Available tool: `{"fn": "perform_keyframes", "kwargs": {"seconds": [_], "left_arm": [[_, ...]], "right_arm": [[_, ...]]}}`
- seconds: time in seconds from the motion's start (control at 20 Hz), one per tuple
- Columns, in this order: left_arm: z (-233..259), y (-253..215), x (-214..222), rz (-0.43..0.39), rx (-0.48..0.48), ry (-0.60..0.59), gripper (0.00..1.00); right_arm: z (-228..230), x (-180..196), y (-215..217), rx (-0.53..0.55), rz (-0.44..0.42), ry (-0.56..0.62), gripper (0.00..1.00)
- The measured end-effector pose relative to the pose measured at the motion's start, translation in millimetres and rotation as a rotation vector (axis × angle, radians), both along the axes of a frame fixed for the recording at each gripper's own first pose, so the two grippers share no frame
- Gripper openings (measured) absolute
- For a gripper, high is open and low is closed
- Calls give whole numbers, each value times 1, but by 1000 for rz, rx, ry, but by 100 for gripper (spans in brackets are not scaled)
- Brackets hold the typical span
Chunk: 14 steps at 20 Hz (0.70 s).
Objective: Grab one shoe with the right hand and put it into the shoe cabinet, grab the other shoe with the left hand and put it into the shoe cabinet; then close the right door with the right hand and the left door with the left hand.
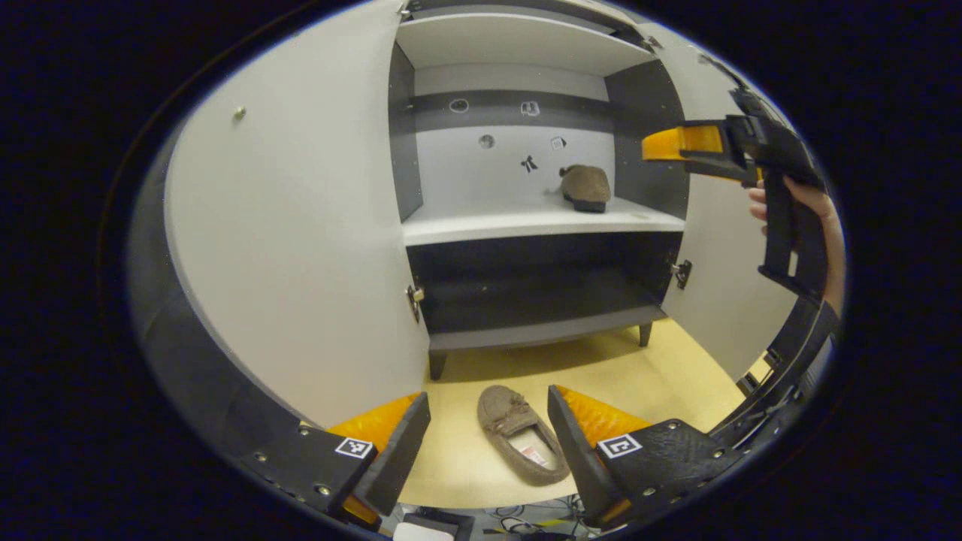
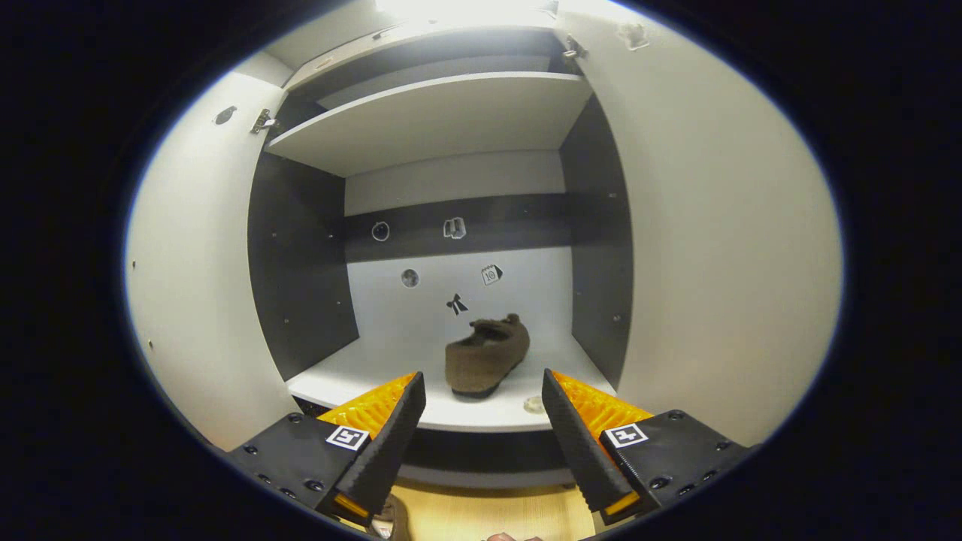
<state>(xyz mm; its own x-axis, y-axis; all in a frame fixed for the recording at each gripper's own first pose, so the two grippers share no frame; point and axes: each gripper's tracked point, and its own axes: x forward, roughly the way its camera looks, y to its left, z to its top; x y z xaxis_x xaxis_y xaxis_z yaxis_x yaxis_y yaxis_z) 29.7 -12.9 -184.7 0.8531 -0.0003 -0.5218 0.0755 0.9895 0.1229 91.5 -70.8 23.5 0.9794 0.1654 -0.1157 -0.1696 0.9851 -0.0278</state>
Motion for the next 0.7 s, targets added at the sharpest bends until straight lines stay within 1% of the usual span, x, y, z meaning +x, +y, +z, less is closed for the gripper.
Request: {"fn": "perform_keyframes", "kwargs": {"seconds": [0.1,0.25,0.35,0.4,0.5,0.55,0.7], "left_arm": [[-15,-2,0,-45,11,62,92],[-51,-2,-3,-98,60,162,92],[-65,0,-5,-113,95,226,92],[-71,-1,-4,-121,111,252,96],[-83,-2,-4,-133,136,304,96],[-86,-1,-5,-135,141,326,92],[-89,-1,-2,-121,149,386,92]], "right_arm": [[-12,-18,-11,12,-37,35,98],[-23,-43,-23,21,-84,63,98],[-28,-57,-25,11,-101,69,98],[-32,-69,-28,2,-108,71,98],[-40,-89,-31,-15,-120,80,98],[-43,-98,-32,-19,-127,87,98],[-59,-128,-44,-27,-169,118,98]]}}
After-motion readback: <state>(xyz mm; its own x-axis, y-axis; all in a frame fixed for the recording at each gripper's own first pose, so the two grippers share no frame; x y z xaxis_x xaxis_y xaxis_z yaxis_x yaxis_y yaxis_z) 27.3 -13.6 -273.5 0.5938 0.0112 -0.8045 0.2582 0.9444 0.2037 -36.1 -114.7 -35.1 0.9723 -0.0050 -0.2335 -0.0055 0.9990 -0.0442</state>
